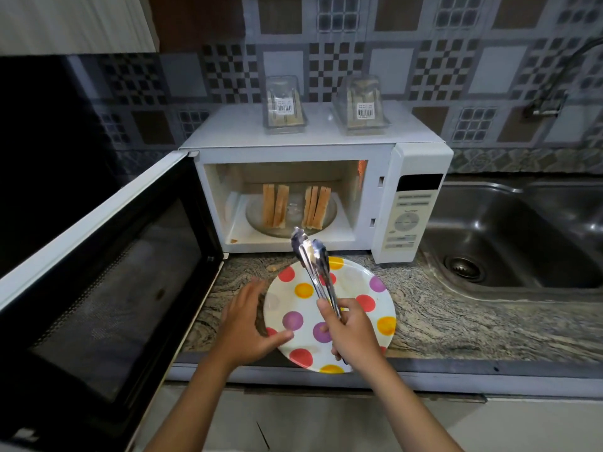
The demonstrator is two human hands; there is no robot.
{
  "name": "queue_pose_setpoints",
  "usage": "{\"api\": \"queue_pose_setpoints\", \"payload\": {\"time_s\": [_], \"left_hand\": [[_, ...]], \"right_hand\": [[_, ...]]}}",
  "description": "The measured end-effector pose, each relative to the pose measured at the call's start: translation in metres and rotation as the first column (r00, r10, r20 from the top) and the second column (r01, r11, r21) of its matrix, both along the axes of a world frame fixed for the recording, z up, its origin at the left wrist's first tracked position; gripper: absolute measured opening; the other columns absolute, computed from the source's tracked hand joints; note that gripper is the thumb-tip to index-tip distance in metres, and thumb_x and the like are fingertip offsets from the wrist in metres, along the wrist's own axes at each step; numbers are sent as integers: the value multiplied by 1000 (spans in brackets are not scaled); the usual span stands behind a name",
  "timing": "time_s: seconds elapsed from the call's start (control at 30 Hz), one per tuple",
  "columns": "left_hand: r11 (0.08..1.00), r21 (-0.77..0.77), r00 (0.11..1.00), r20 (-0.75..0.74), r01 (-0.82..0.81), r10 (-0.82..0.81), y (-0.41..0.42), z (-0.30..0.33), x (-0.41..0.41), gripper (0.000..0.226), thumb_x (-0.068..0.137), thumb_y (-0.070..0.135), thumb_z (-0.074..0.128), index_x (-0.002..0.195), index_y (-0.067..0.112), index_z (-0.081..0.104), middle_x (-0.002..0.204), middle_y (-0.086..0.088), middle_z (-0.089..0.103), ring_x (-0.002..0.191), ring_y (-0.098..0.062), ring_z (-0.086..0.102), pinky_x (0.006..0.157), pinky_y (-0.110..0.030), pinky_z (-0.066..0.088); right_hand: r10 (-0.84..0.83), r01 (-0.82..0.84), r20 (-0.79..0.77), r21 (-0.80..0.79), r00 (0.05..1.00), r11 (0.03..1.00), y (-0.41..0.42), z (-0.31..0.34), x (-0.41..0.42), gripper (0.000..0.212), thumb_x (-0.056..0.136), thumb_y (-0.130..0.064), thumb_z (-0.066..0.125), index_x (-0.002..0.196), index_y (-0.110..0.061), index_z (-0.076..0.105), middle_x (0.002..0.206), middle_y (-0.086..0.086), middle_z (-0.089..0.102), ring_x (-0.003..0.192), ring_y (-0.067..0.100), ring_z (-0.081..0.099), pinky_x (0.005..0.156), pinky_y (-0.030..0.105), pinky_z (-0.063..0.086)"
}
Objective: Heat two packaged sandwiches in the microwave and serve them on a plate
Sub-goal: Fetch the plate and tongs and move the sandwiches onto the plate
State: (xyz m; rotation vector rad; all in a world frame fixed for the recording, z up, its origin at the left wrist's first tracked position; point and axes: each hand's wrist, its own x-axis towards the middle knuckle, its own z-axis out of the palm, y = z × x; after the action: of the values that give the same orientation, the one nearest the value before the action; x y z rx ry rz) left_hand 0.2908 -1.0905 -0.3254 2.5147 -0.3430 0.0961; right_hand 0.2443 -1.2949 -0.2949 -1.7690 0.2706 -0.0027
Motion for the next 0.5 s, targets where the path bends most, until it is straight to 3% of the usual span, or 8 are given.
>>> {"api": "queue_pose_setpoints", "payload": {"time_s": [0.07,0.13,0.23,0.33,0.43,0.5], "left_hand": [[988,144,998,-32,51,-47,9,-10,2,121,56,89,49,151,29,2,159,9,-6,143,-9,0,116,-53,2],[967,234,994,-18,105,-104,11,-17,1,120,61,91,40,151,25,-5,157,9,-15,143,-9,-9,115,-54,-5],[953,269,988,24,141,-153,11,-20,0,112,67,90,32,151,25,-5,157,11,-11,144,-9,-8,114,-52,-7],[943,294,985,24,155,-169,12,-22,0,108,68,90,29,151,26,3,157,13,-6,144,-7,-4,114,-52,-3],[934,317,984,10,163,-175,13,-23,1,106,68,90,26,151,28,6,158,14,-6,145,-7,-2,116,-52,-1],[930,329,985,-2,165,-174,12,-23,1,106,67,91,25,151,29,5,158,14,-6,145,-7,-2,116,-51,-1]], "right_hand": [[-15,16,22,-20,1000,1000,-2,0,7,35,84,-49,63,97,-21,48,83,15,64,49,16,54,39,22,40],[-41,43,27,-60,999,997,-5,1,17,41,81,-47,68,101,-16,49,79,9,61,55,18,59,42,26,45],[-63,59,-24,-145,998,988,-8,7,38,46,77,-46,69,101,-12,50,74,6,63,58,22,64,51,36,55],[-103,90,-54,-210,993,973,-8,15,66,51,77,-44,66,101,-4,47,75,7,59,58,23,61,47,33,52],[-150,116,-81,-325,985,938,-6,28,93,50,79,-48,66,98,-9,41,83,7,58,70,25,62,57,39,55],[-150,104,-107,-354,983,930,-3,36,108,46,83,-45,63,101,-8,42,80,5,56,63,20,59,46,31,47]]}}
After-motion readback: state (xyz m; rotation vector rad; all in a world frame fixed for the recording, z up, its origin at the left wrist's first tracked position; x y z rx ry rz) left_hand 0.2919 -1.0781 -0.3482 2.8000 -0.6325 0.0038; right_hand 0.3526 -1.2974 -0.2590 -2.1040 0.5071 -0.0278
